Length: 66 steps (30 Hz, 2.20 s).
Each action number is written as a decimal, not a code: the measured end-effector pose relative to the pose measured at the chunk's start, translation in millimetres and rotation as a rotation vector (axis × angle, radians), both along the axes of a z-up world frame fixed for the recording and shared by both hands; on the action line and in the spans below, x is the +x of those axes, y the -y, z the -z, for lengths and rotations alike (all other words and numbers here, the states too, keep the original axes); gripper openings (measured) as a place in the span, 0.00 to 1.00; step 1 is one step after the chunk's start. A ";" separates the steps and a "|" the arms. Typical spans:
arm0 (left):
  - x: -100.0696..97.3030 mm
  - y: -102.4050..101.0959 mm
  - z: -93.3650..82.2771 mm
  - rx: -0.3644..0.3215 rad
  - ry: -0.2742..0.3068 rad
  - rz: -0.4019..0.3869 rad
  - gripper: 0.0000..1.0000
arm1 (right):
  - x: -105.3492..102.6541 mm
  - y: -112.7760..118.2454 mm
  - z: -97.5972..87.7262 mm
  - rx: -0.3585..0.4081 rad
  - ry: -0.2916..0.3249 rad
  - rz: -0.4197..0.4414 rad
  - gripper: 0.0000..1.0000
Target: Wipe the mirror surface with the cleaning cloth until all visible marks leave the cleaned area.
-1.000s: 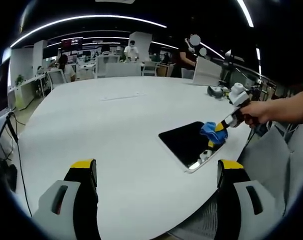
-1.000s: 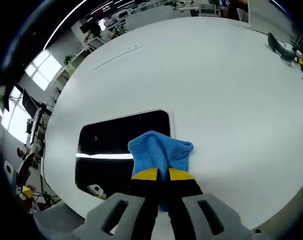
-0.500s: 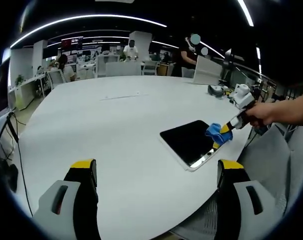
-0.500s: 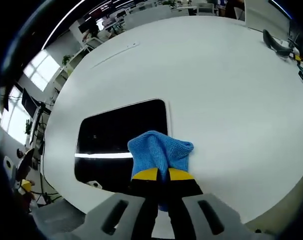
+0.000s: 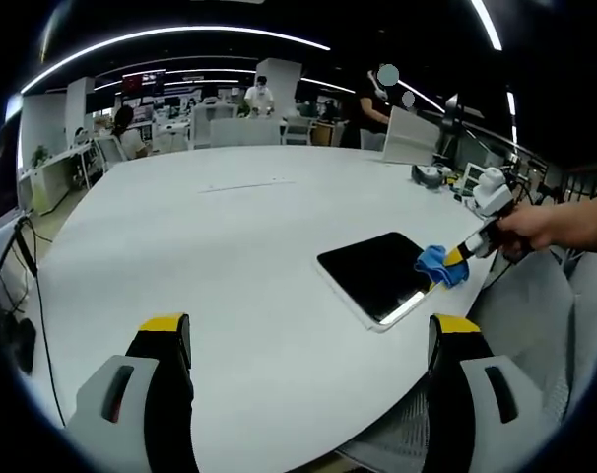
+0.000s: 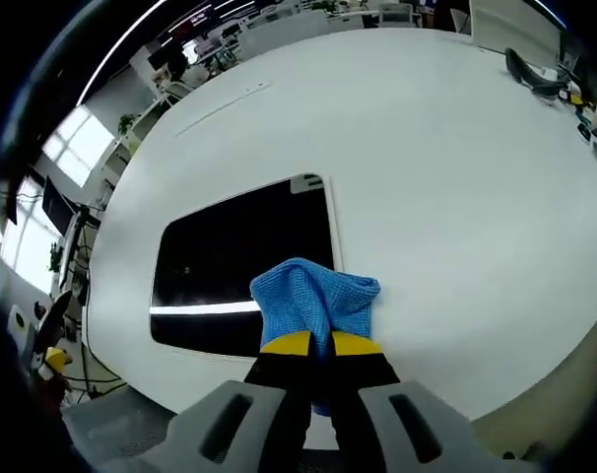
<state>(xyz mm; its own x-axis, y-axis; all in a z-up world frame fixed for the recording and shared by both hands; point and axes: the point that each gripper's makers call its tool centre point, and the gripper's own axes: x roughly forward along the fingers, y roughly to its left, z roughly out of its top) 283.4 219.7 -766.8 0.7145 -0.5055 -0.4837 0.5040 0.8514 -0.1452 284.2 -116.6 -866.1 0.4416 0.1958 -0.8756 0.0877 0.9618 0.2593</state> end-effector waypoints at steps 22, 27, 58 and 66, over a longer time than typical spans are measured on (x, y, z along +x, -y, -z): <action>-0.4 0.8 1.7 -0.002 -0.006 0.009 0.99 | -0.8 -10.5 -0.1 0.017 -0.005 0.014 0.00; 1.9 1.5 0.5 0.000 -0.001 0.011 0.99 | 0.4 -21.4 0.5 0.021 -0.006 0.001 0.00; -9.1 1.7 6.5 -0.007 -0.009 0.021 0.99 | 1.1 -91.4 0.2 0.036 -0.017 -0.109 0.00; -11.8 5.8 11.6 0.005 -0.017 0.037 0.99 | 2.4 -97.5 0.6 0.056 -0.017 -0.115 0.00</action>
